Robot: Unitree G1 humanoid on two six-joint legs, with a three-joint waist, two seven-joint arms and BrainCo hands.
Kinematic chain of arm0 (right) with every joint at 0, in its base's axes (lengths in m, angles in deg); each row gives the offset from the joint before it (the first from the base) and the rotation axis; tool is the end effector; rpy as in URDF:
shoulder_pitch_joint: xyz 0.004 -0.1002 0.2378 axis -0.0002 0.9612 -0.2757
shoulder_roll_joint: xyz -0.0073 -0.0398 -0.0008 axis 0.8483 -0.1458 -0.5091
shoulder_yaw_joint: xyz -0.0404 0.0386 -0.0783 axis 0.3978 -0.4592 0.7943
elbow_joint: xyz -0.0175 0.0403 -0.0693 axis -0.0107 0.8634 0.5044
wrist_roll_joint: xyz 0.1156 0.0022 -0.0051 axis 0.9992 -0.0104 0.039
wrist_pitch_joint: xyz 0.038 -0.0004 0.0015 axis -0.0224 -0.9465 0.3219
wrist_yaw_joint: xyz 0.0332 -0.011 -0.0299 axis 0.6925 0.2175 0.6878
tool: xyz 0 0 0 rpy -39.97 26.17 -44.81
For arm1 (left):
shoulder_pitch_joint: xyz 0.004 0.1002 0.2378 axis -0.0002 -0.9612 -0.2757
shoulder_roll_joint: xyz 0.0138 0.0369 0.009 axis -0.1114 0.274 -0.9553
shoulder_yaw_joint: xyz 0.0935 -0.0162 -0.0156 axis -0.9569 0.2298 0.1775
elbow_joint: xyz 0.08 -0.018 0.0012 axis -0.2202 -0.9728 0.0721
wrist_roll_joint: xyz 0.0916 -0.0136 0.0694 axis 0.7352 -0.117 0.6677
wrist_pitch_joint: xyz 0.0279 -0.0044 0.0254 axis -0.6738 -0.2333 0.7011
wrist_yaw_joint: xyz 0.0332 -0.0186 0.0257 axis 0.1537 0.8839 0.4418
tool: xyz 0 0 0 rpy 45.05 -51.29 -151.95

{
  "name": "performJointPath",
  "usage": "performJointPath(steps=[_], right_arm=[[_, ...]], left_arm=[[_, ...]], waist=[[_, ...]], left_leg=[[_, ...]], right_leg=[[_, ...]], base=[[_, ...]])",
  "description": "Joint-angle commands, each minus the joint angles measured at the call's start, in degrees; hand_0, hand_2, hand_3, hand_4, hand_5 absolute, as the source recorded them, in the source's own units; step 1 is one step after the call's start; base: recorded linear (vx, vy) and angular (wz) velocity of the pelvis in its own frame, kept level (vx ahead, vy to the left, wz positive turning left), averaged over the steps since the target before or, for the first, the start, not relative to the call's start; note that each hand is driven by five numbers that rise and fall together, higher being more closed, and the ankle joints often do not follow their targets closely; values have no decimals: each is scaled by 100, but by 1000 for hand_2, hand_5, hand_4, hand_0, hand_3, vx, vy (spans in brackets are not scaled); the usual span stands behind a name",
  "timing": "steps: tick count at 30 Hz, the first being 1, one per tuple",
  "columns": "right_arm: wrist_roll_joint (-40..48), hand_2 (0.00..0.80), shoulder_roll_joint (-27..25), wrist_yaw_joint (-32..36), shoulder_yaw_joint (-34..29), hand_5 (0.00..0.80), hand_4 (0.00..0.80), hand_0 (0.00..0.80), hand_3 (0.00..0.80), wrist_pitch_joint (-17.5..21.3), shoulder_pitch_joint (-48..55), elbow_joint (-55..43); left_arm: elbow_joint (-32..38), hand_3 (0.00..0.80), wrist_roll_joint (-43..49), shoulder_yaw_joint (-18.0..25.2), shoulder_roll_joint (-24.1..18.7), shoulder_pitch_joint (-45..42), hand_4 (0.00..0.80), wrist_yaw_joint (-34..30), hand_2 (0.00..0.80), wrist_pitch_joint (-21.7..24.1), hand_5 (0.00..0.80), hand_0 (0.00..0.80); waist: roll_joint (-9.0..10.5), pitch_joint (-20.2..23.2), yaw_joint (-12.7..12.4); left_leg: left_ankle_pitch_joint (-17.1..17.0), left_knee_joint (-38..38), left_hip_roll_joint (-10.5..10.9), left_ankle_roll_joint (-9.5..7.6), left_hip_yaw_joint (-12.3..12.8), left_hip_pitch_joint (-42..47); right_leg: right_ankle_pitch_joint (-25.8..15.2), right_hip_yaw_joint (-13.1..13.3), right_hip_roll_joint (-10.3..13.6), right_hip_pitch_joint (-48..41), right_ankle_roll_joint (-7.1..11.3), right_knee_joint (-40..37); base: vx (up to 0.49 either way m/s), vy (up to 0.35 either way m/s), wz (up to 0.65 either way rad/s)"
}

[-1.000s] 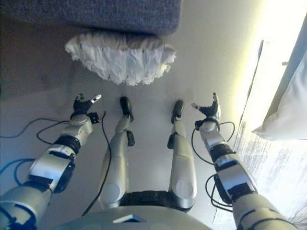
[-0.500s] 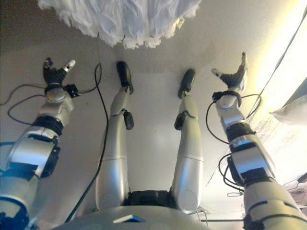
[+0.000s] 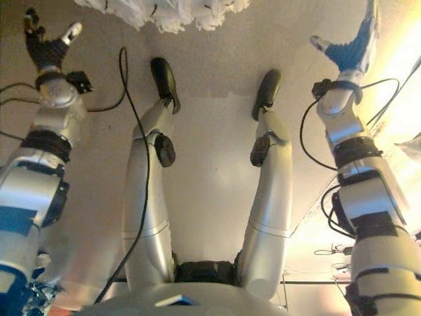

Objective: Pick up the cushion and take it to the sofa

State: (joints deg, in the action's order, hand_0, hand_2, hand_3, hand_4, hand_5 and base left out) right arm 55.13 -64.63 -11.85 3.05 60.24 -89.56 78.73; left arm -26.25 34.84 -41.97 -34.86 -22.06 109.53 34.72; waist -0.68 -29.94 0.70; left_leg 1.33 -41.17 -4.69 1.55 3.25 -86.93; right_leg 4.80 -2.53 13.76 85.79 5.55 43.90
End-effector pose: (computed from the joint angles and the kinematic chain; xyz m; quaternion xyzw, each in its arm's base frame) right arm 0.3576 -0.2404 0.1965 -0.3190 -0.2327 -0.2895 0.8719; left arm 0.3641 0.2460 0.1930 0.1126 -0.1482 0.2888 0.9391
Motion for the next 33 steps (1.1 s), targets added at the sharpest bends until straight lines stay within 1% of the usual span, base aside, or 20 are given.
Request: performJointPath(steps=[1, 4, 9, 12, 15, 17, 20, 22, 24, 25, 26, 27, 28, 31, 33], right_arm=[[-70, 0, -569, 121, 419, 0, 0, 0, 0, 318, -155, -485], [-68, 0, -565, 269, 641, 0, 0, 0, 0, 439, -554, -413], [-209, 0, -401, 429, 950, 0, 0, 0, 0, 550, -1148, -283], [-64, 0, -323, 597, 1093, 0, 0, 0, 0, 621, -1432, -219], [-35, 0, -217, 779, 1225, 0, 0, 0, 0, 721, -1684, -175], [35, 0, -156, 963, 1307, 0, 0, 0, 0, 790, -1840, -165], [241, 0, -115, 1221, 1414, 0, 0, 0, 0, 871, -2046, -219], [629, 0, -42, 1686, 1475, 0, 0, 0, 0, 941, -2252, -250], [1141, 0, 26, 2398, 1496, 0, 0, 0, 0, 982, -2368, -357], [1427, 0, 51, 2753, 1490, 0, 0, 0, 0, 954, -2390, -420], [1795, 0, 76, 3268, 1471, 0, 0, 0, 0, 913, -2388, -497], [2178, 0, 107, 3790, 1471, 0, 0, 0, 0, 807, -2382, -629], [2514, 0, 122, 4250, 1491, 0, 0, 0, 0, 721, -2375, -757], [3495, 0, 226, 5405, 1557, 0, 0, 0, 0, 437, -2319, -1090], [3966, 0, 297, 5915, 1548, 0, 0, 0, 0, 302, -2316, -1215]], left_arm=[[-93, 0, 123, 154, -245, -6, 0, -64, 0, 155, 0, 0], [-156, 0, 139, -54, -277, 377, 0, -176, 0, 170, 0, 0], [-288, 0, 83, -314, -179, 909, 0, -190, 0, 91, 0, 0], [-406, 0, -70, -407, -151, 1207, 0, -315, 0, 20, 0, 0], [-521, 0, -74, -501, -122, 1477, 0, -365, 0, 40, 0, 0], [-546, 0, -102, -557, -112, 1648, 0, -518, 0, 76, 0, 0], [-478, 0, -240, -709, -45, 1874, 0, -1029, 0, 102, 0, 0], [-336, 0, -725, -907, 78, 2043, 0, -2057, 0, 152, 0, 0], [-95, 0, -1202, -1088, 253, 2095, 0, -3091, 0, 198, 0, 0], [16, 122, -1325, -1154, 319, 2087, 122, -3488, 122, 165, 122, 122], [140, 361, -1430, -1217, 380, 2062, 361, -3943, 361, 147, 361, 361], [331, 709, -1552, -1314, 453, 2030, 709, -4295, 709, 146, 709, 709], [527, 800, -1674, -1389, 508, 1982, 800, -4592, 800, 91, 800, 800], [1033, 800, -2189, -1589, 650, 1900, 800, -5499, 800, -17, 800, 800], [1239, 800, -2487, -1681, 714, 1893, 800, -5937, 800, -84, 800, 800]], waist=[[-527, 14, 152], [-528, 14, 158], [-530, 14, 162], [-514, 14, 176], [-493, 14, 187], [-489, 14, 191], [-489, 14, 213], [-518, 14, 237], [-554, 14, 260], [-572, 14, 267], [-594, 14, 272], [-609, 14, 274], [-622, 14, 273], [-644, 14, 265], [-645, 14, 256]], left_leg=[[468, 187, 145, -54, 30, 79], [430, 224, 140, -6, 22, 6], [379, 402, 133, 36, 18, -26], [345, 496, 130, 59, 18, -41], [304, 598, 129, 90, 8, -47], [282, 648, 129, 105, 10, -68], [246, 756, 125, 120, 18, -74], [218, 842, 125, 126, 44, -106], [191, 927, 128, 131, 79, -143], [178, 961, 131, 133, 100, -151], [169, 984, 134, 135, 125, -156], [156, 1017, 130, 138, 145, -155], [143, 1040, 133, 142, 158, -162], [123, 1011, 128, 149, 175, -223], [120, 978, 144, 166, 156, -269]], right_leg=[[366, 441, -247, -294, -41, 105], [346, 454, -257, -248, -7, 69], [329, 464, -280, -212, 38, -65], [305, 454, -292, -222, 68, -180], [275, 447, -327, -241, 96, -304], [260, 445, -347, -232, 110, -367], [220, 449, -373, -242, 138, -513], [179, 477, -402, -173, 165, -588], [138, 516, -422, -111, 184, -686], [121, 529, -425, -89, 188, -726], [106, 542, -425, -68, 190, -759], [87, 552, -422, -62, 190, -810], [75, 561, -421, -60, 190, -854], [57, 569, -398, -55, 187, -891], [45, 570, -394, -68, 196, -921]], base=[[2, 51, 1], [1, 57, 1], [-1, 34, 3], [1, 8, 1], [9, 14, 3], [9, 6, 2], [23, 17, 7], [36, 38, 7], [48, 44, 9], [48, 41, 14], [40, 33, 17], [36, 25, 16], [29, 18, 13], [14, -7, 8], [-1, -20, -1]])
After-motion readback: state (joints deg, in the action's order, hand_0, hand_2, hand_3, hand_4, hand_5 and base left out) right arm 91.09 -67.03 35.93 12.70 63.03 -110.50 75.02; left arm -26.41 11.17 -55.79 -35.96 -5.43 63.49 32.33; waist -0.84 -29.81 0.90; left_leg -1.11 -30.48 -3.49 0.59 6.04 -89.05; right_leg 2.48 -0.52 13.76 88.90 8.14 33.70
